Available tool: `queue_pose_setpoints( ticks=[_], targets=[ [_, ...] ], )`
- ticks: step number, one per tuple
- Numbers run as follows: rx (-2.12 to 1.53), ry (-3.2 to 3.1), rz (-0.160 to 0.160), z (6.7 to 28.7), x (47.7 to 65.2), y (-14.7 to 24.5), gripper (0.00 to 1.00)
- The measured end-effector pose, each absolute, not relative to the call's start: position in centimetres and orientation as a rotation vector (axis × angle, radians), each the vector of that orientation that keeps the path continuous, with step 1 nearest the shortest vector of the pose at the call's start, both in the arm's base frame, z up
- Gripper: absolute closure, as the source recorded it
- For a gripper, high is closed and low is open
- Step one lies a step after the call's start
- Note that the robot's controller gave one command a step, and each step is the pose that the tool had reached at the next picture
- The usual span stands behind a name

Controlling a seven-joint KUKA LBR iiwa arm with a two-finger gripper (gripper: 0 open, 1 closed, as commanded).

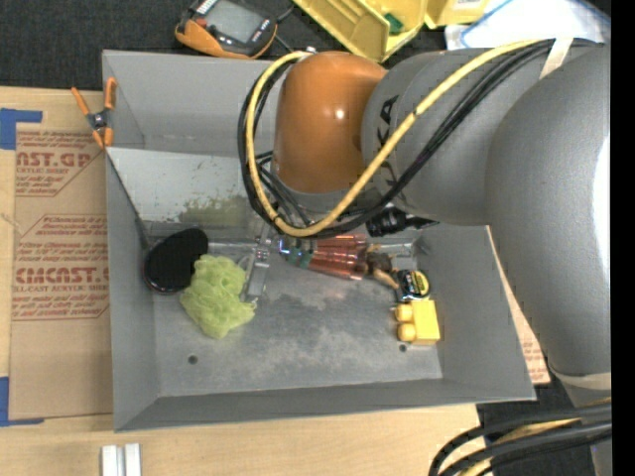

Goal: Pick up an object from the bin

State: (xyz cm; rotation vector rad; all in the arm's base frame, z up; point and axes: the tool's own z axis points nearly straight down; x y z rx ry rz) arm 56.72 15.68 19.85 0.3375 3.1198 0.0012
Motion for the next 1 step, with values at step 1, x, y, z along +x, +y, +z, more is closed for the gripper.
queue_pose_setpoints(
  ticks=[1],
  targets=[
    [0.456,3.103,0.005,17.89,55.04,15.82,0.0]
  ],
)
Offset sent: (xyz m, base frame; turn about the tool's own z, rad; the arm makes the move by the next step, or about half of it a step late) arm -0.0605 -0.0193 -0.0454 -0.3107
